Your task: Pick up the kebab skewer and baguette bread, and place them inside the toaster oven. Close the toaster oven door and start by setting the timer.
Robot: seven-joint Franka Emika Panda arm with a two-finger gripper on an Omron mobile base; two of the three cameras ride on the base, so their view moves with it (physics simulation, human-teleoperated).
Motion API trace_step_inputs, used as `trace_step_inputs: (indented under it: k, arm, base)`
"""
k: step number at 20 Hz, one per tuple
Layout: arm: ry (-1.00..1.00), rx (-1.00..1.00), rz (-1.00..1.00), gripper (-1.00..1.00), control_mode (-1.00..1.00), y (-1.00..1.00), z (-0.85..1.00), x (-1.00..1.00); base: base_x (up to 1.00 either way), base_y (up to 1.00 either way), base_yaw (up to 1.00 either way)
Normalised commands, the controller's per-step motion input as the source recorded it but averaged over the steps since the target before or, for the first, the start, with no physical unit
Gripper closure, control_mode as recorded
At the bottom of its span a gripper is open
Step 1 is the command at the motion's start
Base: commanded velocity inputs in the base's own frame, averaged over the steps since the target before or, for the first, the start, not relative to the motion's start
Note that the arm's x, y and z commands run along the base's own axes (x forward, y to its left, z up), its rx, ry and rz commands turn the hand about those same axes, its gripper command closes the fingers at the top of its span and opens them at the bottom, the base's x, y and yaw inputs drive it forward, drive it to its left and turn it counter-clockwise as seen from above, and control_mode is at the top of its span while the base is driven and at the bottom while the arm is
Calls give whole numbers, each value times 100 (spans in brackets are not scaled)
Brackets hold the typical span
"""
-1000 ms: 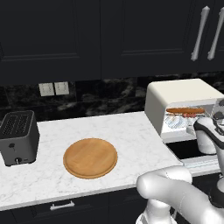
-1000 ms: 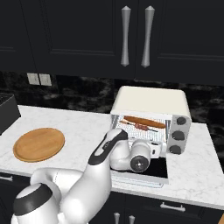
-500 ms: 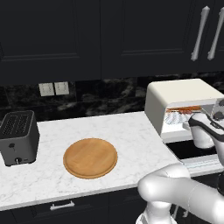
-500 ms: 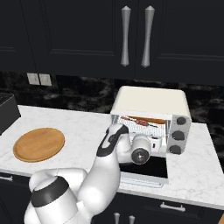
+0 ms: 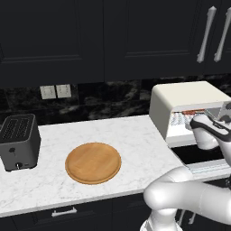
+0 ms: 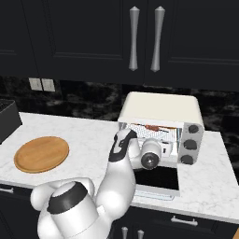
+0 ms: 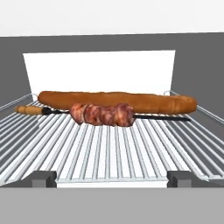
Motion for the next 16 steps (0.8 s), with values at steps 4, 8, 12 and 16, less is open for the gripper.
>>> trace_step_inputs:
  k: [4, 8, 12, 16]
  arm:
    - [0, 0, 0, -100, -100, 0, 0, 23]
    - [0, 0, 0, -100, -100, 0, 0, 24]
    - [0, 0, 0, -100, -100, 0, 0, 26]
    - [0, 0, 0, -100, -100, 0, 0, 30]
  base:
    - [0, 0, 0]
    - [0, 0, 0]
    - [0, 0, 0]
    - [0, 0, 0]
